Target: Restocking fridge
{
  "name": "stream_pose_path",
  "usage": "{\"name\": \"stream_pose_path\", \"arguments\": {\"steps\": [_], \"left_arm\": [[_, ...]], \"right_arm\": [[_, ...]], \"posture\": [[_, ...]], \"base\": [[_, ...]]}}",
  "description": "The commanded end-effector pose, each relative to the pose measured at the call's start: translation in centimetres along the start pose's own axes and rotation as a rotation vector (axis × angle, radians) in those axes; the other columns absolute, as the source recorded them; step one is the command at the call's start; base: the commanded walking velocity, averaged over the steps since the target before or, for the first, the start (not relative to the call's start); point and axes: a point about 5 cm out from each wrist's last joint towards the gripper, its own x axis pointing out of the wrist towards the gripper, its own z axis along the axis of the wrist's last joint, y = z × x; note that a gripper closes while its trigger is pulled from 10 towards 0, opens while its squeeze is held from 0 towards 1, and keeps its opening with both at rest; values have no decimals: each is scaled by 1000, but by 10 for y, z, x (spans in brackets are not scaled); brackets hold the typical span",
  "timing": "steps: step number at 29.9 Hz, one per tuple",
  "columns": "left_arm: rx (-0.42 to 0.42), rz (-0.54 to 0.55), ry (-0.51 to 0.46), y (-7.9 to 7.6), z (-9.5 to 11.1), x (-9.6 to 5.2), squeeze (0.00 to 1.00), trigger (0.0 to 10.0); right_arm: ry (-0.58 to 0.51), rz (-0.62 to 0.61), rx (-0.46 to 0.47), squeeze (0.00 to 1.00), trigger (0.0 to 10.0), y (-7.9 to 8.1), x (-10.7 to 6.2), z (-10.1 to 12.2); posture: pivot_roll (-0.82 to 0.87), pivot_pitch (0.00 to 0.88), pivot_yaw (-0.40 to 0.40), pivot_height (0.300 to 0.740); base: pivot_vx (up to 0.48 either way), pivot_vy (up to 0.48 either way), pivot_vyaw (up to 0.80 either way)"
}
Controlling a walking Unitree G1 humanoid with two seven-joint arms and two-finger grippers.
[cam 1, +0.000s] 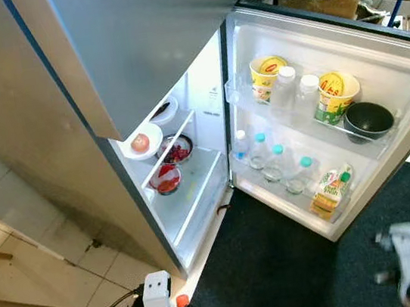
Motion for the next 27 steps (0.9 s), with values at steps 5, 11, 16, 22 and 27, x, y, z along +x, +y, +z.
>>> {"name": "stream_pose_path", "arguments": {"steps": [5, 11, 16, 22, 27], "left_arm": [[-1, -4, 37, 2, -8, -2, 0, 10000], [2, -5, 42, 2, -9, -3, 0, 10000], [4, -11, 43, 1, -8, -2, 0, 10000], [5, -13, 44, 0, -9, -2, 0, 10000], [7, -12, 48, 1, -9, -2, 0, 10000]], "right_arm": [[242, 39, -9, 0, 10000, 17, -20, -73], [260, 48, -18, 0, 10000, 19, -21, -77], [235, 51, -29, 0, 10000, 18, -18, -68], [204, 58, -30, 0, 10000, 19, -14, -60], [94, 139, -10, 0, 10000, 27, -6, -34]], "posture": [[-50, 59, 5, 740], [-54, 54, 7, 740], [-54, 51, 6, 740], [-53, 44, 3, 740], [-53, 47, 6, 740]], "base": [[0, -470, 0], [0, -469, 0], [0, -469, 0], [0, -469, 0], [0, -469, 0]]}}
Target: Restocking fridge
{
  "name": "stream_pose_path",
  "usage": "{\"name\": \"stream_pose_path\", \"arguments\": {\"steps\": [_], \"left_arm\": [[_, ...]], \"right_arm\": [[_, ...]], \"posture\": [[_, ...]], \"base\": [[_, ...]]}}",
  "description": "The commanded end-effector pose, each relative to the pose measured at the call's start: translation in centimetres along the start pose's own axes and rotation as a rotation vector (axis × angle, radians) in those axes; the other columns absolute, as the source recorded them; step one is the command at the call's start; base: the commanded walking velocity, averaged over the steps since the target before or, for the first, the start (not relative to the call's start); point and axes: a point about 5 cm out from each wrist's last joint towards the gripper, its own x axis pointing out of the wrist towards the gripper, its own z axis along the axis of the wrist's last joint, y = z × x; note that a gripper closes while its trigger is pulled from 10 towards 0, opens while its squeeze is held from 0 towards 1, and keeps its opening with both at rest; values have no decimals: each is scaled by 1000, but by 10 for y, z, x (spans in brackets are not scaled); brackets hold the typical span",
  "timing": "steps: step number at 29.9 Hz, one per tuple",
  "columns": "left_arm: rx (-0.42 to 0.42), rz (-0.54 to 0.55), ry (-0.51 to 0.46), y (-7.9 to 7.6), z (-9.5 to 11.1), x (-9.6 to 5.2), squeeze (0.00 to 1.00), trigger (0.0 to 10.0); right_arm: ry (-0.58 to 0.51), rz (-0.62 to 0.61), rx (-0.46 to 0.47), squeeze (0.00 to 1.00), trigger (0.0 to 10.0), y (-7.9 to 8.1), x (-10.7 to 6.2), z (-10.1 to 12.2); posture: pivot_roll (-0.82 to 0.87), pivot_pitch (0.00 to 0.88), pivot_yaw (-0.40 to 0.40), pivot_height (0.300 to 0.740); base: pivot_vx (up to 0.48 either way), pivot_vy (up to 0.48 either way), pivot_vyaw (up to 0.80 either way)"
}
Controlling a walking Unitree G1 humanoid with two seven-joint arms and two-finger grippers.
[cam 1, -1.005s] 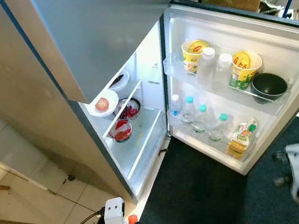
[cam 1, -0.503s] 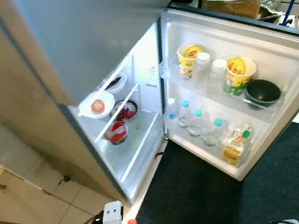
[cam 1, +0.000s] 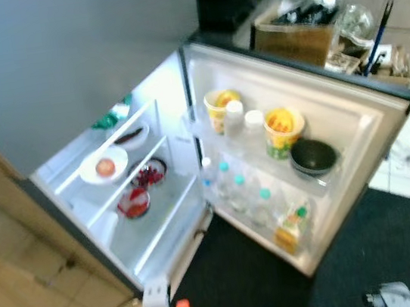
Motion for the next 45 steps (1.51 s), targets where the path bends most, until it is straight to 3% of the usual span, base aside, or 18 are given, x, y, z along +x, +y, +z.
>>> {"name": "stream_pose_path", "arguments": {"steps": [1, 3, 6, 9, 10, 11, 13, 18, 20, 22, 25, 28, 29, 31, 35, 38, 41, 45], "left_arm": [[7, 11, 6, 4, 0, -1, 0, 10000], [8, 12, 6, 4, 0, -2, 0, 10000], [2, 28, -1, 7, 1, -2, 0, 10000], [1, 31, -3, 7, 2, -2, 0, 10000], [1, 32, -3, 7, 2, -3, 0, 10000], [1, 32, -3, 7, 2, -3, 0, 10000], [1, 32, 0, 7, 1, -2, 0, 10000], [-1, 31, 2, 6, 0, -2, 0, 10000], [-3, 32, 3, 6, -1, -2, 0, 10000], [-4, 33, 3, 6, -1, -2, 0, 10000], [-6, 34, 5, 6, -2, -2, 0, 10000], [-8, 39, 9, 6, -4, -3, 0, 10000], [-8, 39, 9, 6, -4, -3, 0, 10000], [-9, 41, 10, 6, -5, -3, 0, 10000], [-13, 44, 9, 7, -5, -3, 0, 10000], [-14, 45, 9, 7, -5, -3, 0, 10000], [-18, 45, 8, 7, -5, -3, 0, 10000], [-19, 45, 9, 7, -6, -4, 0, 10000]], "right_arm": [[-66, 51, 5, 0, 10000, 6, 2, 14], [-118, 104, 13, 0, 10000, 10, 4, 26], [-307, 362, 40, 0, 10000, 29, 3, 72], [-348, 428, 48, 0, 10000, 33, 2, 82], [-405, 563, 46, 0, 10000, 40, -3, 97], [-405, 563, 46, 0, 10000, 40, -3, 97], [-492, 834, -19, 0, 10000, 53, -17, 123], [-543, 1028, -99, 0, 10000, 61, -33, 140], [-589, 1149, -190, 0, 10000, 68, -49, 154], [-610, 1185, -223, 0, 10000, 71, -55, 159], [-657, 1172, -249, 0, 10000, 73, -59, 169], [-854, 1003, -217, 0, 10000, 69, -65, 211], [-854, 1003, -217, 0, 10000, 69, -65, 211], [-971, 828, -186, 0, 10000, 57, -68, 239], [-1065, 676, -102, 0, 10000, 38, -76, 262], [-1076, 656, -88, 0, 10000, 34, -79, 264], [-1113, 501, -50, 0, 10000, 14, -85, 276], [-1129, 427, -26, 0, 10000, 5, -87, 281]], "posture": [[-53, 47, 6, 740], [-53, 47, 6, 740], [-54, 50, 9, 740], [-54, 50, 9, 740], [-54, 52, 9, 740], [-54, 52, 9, 740], [-58, 54, 11, 740], [-58, 54, 11, 740], [-60, 60, 7, 740], [-60, 60, 7, 740], [-59, 62, 6, 740], [-58, 63, 6, 740], [-58, 63, 6, 740], [-56, 63, 4, 740], [-53, 63, 1, 740], [-53, 63, 1, 740], [-52, 62, 1, 740], [-53, 62, 2, 740]], "base": [[0, -469, 0], [0, -469, 0], [0, -110, 0], [0, 0, 0], [0, 0, 0], [0, 0, 0], [0, 0, 0], [0, 0, 0], [0, 0, 0], [0, 0, 0], [0, 0, 0], [0, 0, 0], [0, 0, 0], [0, 0, 0], [0, 0, 0], [0, 0, 0], [0, 0, 0], [0, 0, 0]]}}
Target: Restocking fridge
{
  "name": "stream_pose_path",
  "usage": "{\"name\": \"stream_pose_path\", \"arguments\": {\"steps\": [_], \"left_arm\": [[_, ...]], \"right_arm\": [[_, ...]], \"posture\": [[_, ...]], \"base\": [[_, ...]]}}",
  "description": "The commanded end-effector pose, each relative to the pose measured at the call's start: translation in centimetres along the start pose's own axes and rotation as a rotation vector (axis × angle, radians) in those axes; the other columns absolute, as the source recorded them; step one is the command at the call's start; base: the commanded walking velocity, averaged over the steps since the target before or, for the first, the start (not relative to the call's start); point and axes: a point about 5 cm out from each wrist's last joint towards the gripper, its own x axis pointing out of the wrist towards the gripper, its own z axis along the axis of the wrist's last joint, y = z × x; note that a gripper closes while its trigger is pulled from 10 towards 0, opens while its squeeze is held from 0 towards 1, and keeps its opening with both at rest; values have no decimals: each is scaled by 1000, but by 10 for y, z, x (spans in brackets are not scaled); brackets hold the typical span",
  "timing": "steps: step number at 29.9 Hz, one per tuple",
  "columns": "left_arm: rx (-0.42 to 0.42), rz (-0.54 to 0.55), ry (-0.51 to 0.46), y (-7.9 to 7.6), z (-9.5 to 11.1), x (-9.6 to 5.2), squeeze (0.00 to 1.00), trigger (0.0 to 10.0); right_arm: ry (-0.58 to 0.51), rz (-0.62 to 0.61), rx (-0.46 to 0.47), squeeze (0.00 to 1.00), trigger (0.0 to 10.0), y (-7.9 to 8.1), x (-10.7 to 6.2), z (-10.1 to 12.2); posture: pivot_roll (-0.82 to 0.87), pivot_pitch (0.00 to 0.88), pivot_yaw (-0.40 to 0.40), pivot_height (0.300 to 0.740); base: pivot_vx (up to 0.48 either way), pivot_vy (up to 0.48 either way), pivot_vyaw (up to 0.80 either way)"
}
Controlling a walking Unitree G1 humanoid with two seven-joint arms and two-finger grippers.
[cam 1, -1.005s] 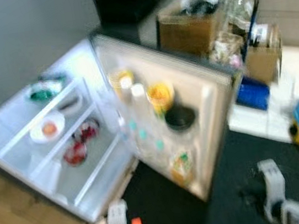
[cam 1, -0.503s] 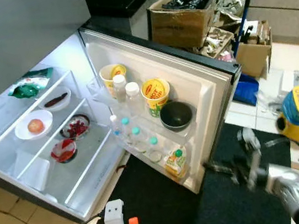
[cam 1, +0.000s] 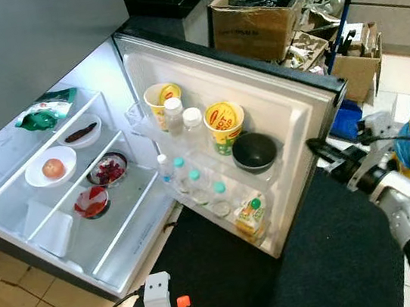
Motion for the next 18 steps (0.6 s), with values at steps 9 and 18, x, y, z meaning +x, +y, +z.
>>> {"name": "stream_pose_path", "arguments": {"steps": [9, 18], "left_arm": [[-14, 13, 32, 3, -10, -3, 0, 10000], [-12, 22, 33, 3, -12, -4, 0, 10000]], "right_arm": [[-9, -352, -102, 0, 10000, -50, -10, 20], [395, -415, -5, 0, 10000, -38, -62, -74]], "posture": [[-51, 63, 4, 740], [-47, 61, -2, 740]], "base": [[0, 0, 0], [0, 0, 0]]}}
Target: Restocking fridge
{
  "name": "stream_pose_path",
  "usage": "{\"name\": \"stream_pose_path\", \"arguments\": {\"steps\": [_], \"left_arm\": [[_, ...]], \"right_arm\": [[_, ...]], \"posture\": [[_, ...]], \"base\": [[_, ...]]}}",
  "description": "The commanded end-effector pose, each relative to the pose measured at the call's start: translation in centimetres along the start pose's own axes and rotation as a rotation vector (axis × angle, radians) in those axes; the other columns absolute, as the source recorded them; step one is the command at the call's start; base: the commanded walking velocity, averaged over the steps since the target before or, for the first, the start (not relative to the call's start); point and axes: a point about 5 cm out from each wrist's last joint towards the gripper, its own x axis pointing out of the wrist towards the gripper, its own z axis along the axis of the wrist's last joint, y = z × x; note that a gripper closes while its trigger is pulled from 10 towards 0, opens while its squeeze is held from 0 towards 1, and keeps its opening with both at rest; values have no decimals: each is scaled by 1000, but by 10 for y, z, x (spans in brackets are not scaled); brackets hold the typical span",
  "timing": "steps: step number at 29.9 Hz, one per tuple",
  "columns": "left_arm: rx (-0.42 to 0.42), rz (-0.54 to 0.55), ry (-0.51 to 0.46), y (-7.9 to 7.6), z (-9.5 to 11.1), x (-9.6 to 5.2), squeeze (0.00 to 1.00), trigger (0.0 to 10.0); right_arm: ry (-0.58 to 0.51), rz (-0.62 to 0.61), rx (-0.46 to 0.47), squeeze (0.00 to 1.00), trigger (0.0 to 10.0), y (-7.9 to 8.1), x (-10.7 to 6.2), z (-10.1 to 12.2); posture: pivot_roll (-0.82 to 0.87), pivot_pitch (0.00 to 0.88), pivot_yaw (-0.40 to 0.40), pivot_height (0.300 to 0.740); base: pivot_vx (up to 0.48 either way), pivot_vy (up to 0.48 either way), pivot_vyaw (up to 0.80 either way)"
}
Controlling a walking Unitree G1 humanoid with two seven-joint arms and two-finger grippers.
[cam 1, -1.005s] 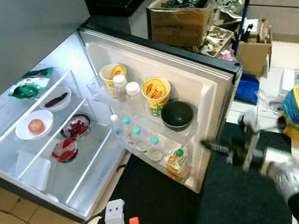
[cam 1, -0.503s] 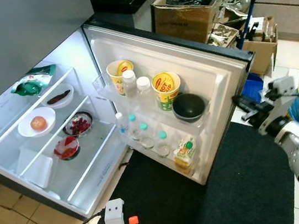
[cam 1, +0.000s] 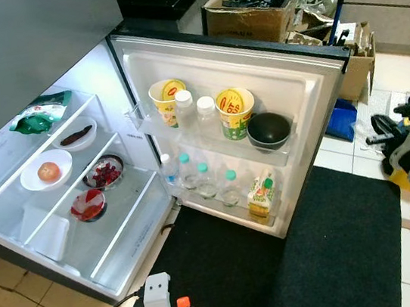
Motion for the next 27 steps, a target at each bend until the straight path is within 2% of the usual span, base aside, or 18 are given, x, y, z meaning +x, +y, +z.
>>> {"name": "stream_pose_path", "arguments": {"steps": [1, 2, 3, 5, 6, 8, 9, 10, 11, 12, 15, 16, 19, 23, 27], "left_arm": [[-7, 18, 35, 3, -11, -3, 0, 10000], [-4, 20, 35, 3, -11, -3, 0, 10000], [-4, 20, 35, 3, -11, -3, 0, 10000], [-1, 24, 32, 3, -10, -3, 0, 10000], [-1, 24, 32, 3, -10, -3, 0, 10000], [4, 29, 28, 4, -7, -3, 0, 10000], [7, 31, 27, 4, -7, -3, 0, 10000], [7, 31, 27, 4, -7, -3, 0, 10000], [13, 36, 29, 5, -6, -3, 0, 10000], [13, 36, 29, 5, -6, -3, 0, 10000], [15, 40, 33, 6, -7, -3, 0, 10000], [15, 40, 33, 6, -7, -3, 0, 10000], [18, 41, 36, 6, -7, -3, 0, 10000], [19, 17, 37, 3, -7, -2, 0, 10000], [22, 9, 39, 3, -7, -2, 0, 10000]], "right_arm": [[249, 6, -8, 0, 10000, 8, -23, -60], [314, 6, -18, 0, 10000, 10, -32, -77], [314, 6, -18, 0, 10000, 10, -32, -77], [451, 2, -40, 0, 10000, 14, -55, -110], [451, 2, -40, 0, 10000, 14, -55, -110], [592, -5, -42, 0, 10000, 17, -84, -143], [635, -8, -42, 0, 10000, 18, -94, -152], [635, -8, -42, 0, 10000, 18, -94, -152], [718, -19, -37, 0, 10000, 19, -114, -169], [718, -19, -37, 0, 10000, 19, -114, -169], [802, -30, -34, 0, 10000, 20, -135, -185], [802, -30, -34, 0, 10000, 20, -135, -185], [858, -45, -33, 0, 10000, 20, -150, -194], [934, -84, -11, 0, 10000, 24, -171, -208], [944, -72, -4, 0, 10000, 27, -174, -210]], "posture": [[-44, 59, 0, 740], [-44, 59, 0, 740], [-44, 59, 0, 740], [-44, 59, 0, 740], [-44, 59, 0, 740], [-45, 54, 2, 740], [-45, 54, 2, 740], [-45, 54, 2, 740], [-47, 52, 4, 740], [-47, 52, 4, 740], [-52, 49, 7, 740], [-52, 49, 7, 740], [-51, 50, 8, 740], [-52, 53, 9, 740], [-52, 54, 10, 740]], "base": [[0, 0, 0], [0, 0, 0], [0, 0, 0], [0, 0, 788], [0, 0, 788], [0, 0, 788], [0, 0, 788], [0, 0, 788], [0, 0, 788], [0, 0, 788], [0, 0, 788], [0, 0, 788], [0, 0, 788], [0, 0, 0], [0, -68, 0]]}}
